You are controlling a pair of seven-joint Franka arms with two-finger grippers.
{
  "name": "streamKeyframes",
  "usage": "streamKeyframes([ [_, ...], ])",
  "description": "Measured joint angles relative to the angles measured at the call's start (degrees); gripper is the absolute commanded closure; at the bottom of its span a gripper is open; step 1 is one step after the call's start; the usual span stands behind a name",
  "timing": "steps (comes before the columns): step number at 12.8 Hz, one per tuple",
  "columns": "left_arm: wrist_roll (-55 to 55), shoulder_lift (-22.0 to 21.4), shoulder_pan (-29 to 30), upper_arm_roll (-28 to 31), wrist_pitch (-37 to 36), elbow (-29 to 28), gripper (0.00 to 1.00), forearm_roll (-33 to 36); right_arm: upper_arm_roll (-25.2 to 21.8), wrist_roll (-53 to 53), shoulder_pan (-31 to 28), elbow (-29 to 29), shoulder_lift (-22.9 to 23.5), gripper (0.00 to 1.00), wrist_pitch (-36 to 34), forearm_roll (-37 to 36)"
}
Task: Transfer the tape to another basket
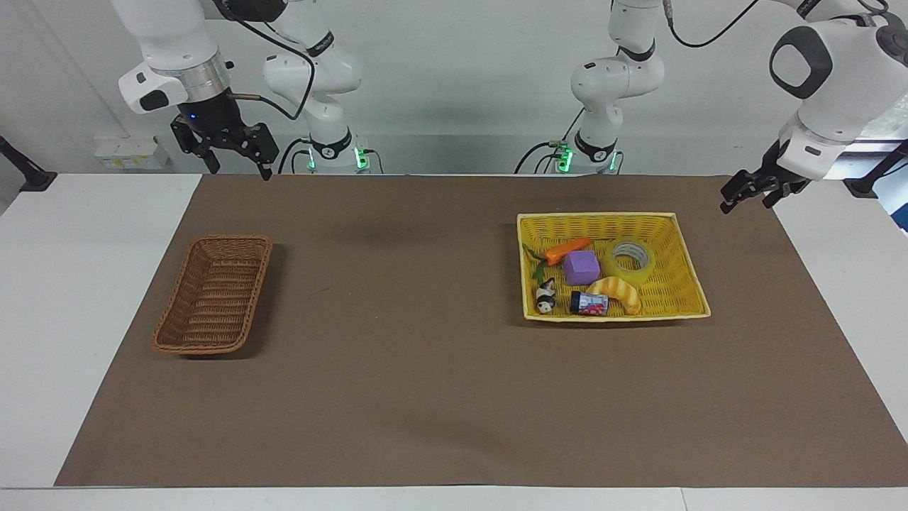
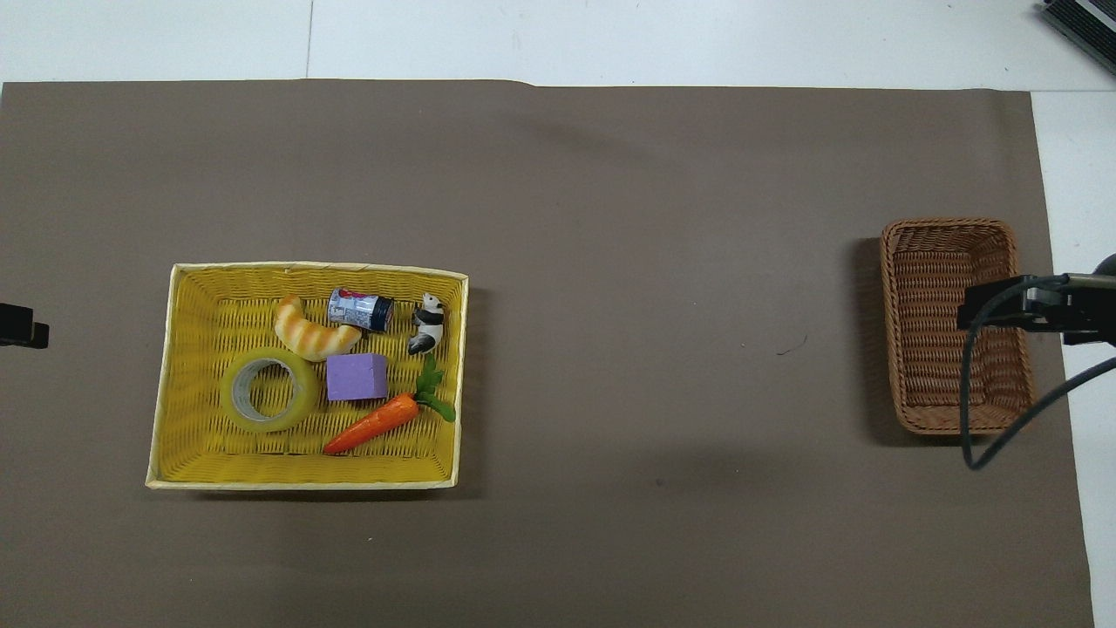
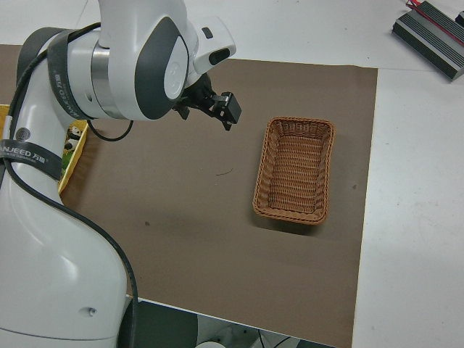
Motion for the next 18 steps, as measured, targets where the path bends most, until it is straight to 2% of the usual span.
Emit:
streamKeyframes([
  [5, -2.8, 1.0, 0.0, -0.6, 6.3, -9.3, 0.0, 0.0, 0.0, 0.0, 0.0, 0.0, 0.0, 0.0, 0.0, 0.0],
  [7, -3.3, 3.1, 0.0, -0.7, 9.6, -12.1, 0.0, 0.0, 0.0, 0.0, 0.0, 0.0, 0.0, 0.0, 0.0, 0.0],
  [9, -4.2, 5.0, -0.1, -0.7, 11.2, -13.0, 0.0, 0.0, 0.1, 0.0, 0.1, 0.0, 0.0, 0.0, 0.0, 0.0],
  [13, -7.4, 5.3, -0.8, -1.0, 11.4, -13.0, 0.0, 0.0, 0.3, -1.6, 0.1, 0.1, -0.2, 0.0, 0.3, 0.0],
  [18, -17.4, 5.3, -8.4, -1.6, 10.7, -13.3, 0.0, 0.0, 0.3, -9.1, 0.0, 0.1, -0.2, 0.0, 1.2, 0.0],
])
